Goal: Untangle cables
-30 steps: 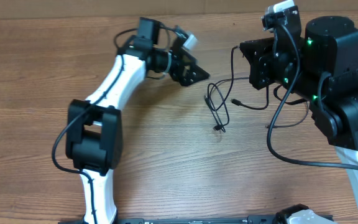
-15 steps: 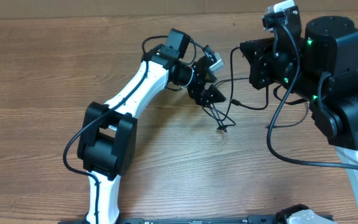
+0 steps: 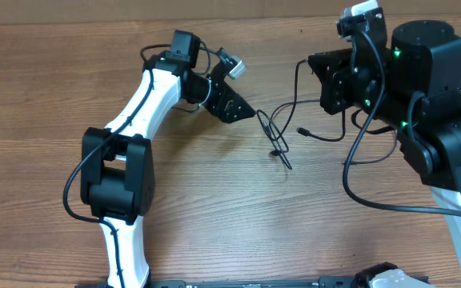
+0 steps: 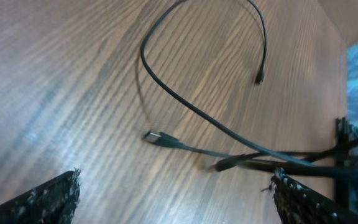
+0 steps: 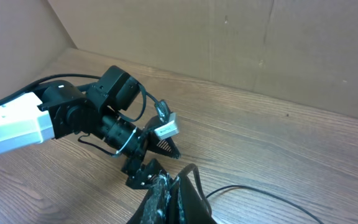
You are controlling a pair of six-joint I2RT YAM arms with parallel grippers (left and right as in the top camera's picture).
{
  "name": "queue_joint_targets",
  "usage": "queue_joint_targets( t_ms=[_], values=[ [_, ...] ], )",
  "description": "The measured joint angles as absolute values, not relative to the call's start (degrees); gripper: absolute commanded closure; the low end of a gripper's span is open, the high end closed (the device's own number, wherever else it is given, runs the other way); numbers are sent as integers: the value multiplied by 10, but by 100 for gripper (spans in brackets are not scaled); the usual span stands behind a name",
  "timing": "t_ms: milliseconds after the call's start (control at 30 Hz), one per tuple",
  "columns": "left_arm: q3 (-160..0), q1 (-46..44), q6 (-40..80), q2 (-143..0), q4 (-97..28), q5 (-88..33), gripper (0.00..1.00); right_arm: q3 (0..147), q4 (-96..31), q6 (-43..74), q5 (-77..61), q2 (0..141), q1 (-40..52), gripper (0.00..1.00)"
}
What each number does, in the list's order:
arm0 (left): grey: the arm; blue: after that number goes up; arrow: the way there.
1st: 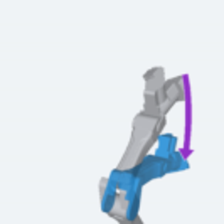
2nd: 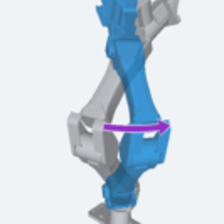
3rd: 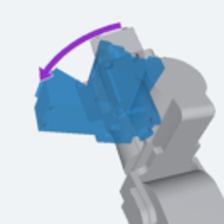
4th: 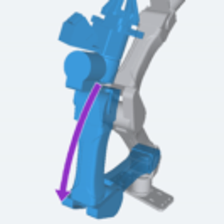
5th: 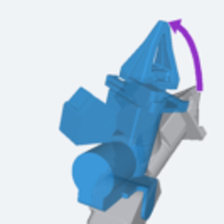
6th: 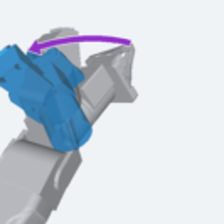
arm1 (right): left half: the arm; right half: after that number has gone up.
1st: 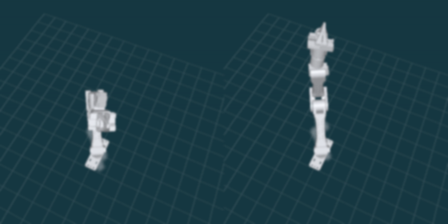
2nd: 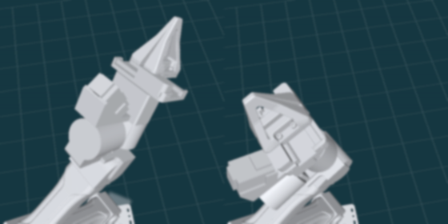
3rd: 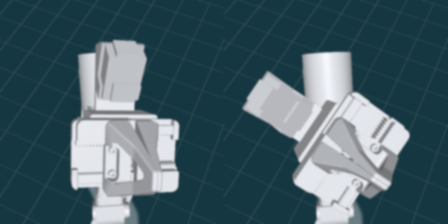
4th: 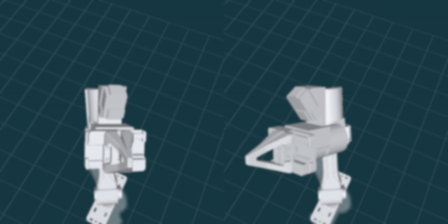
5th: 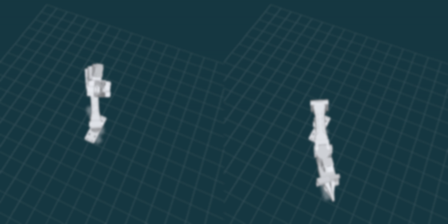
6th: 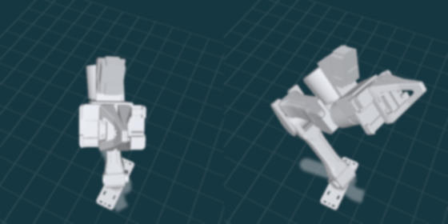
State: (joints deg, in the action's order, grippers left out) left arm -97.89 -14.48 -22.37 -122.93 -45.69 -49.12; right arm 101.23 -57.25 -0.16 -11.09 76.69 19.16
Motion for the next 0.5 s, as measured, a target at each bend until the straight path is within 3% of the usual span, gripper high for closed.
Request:
queue_joint_targets(
  t_ms=[500],
  values=[
    [-981, -158, 322, -1260, -314, -490, 0, 1012, -577, 23, -112, 771, 192, 96]
  ],
)
